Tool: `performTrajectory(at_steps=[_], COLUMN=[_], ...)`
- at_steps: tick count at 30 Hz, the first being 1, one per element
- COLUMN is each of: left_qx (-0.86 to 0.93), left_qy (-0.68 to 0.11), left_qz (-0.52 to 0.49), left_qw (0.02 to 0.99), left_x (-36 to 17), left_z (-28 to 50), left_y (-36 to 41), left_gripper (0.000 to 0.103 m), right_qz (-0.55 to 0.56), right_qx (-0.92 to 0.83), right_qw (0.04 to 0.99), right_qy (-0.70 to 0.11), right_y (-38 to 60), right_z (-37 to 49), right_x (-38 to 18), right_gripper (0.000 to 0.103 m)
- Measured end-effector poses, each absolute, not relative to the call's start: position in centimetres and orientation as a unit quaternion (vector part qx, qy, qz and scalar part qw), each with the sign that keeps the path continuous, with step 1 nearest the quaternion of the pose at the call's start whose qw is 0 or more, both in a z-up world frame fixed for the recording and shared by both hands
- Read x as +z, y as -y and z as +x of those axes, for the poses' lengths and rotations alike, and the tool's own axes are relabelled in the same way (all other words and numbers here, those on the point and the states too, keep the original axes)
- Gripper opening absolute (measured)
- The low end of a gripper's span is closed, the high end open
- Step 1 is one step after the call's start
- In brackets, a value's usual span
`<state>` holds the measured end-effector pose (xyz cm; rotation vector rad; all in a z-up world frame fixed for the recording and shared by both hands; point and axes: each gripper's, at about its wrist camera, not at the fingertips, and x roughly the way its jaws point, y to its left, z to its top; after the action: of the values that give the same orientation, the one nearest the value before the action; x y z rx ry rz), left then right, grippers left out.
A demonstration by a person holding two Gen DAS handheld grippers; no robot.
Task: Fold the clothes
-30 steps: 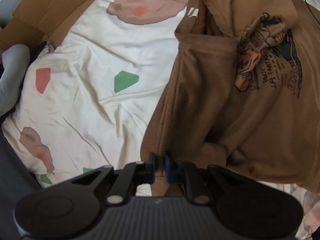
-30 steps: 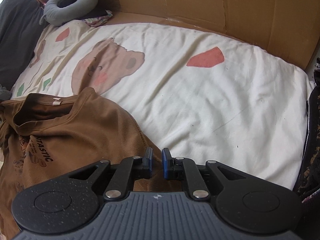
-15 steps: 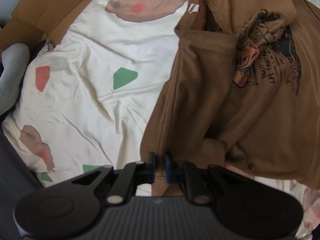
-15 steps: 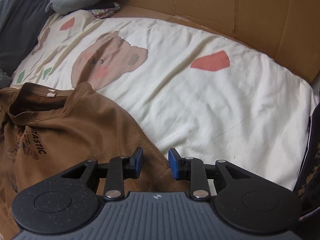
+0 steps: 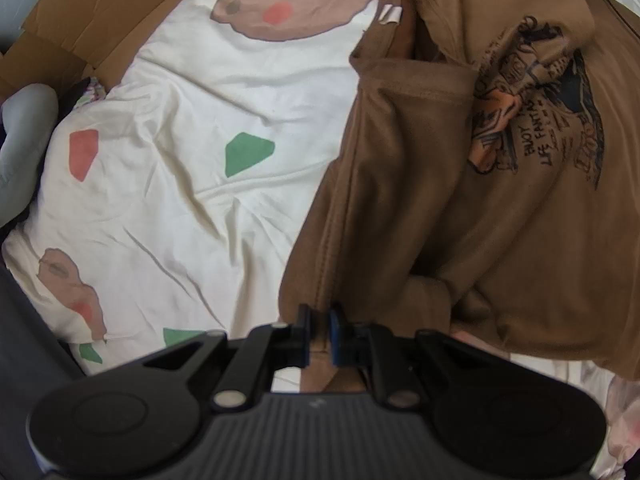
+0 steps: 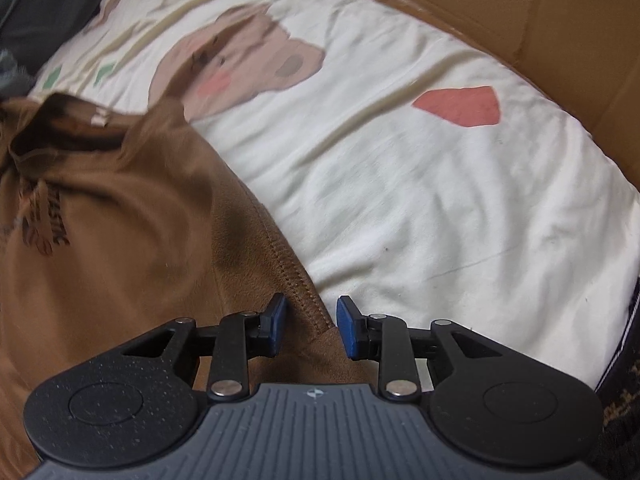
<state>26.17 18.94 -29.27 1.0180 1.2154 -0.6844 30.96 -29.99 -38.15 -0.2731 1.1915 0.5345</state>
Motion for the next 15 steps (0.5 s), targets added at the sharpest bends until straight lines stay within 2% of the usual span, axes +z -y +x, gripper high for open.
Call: performTrajectory(at_steps=[5, 7, 9, 15], left_qx=[-0.301, -0.300, -0.300, -0.294], left_qy=[-0.535, -0.535, -0.535, -0.524], left_qz=[0.448, 0.448, 0.447, 0.447], left_qw=[0.650, 0.650, 0.652, 0.663], left_x=[-29.2, -29.2, -29.3, -29.2], left_z=[26.2, 26.2, 26.2, 26.2], left_y=[-19.0, -19.0, -19.0, -19.1], left_gripper=[0.010, 0.010, 0.010, 0.009], right_qz=[-0.175, -0.186, -0.198, -0.221], right_qx=[0.271, 0.278, 0.280, 0.274], right_qw=[0.772, 0.767, 0.765, 0.775], right_qy=[-0.548, -0.548, -0.545, -0.525], right_y=[29.3, 29.3, 29.2, 29.0], right_z=[30.5, 30.3, 30.1, 29.9], right_x=[-37.9, -37.8, -37.6, -36.3], right_gripper=[0.032, 0.015, 0.010, 0.007])
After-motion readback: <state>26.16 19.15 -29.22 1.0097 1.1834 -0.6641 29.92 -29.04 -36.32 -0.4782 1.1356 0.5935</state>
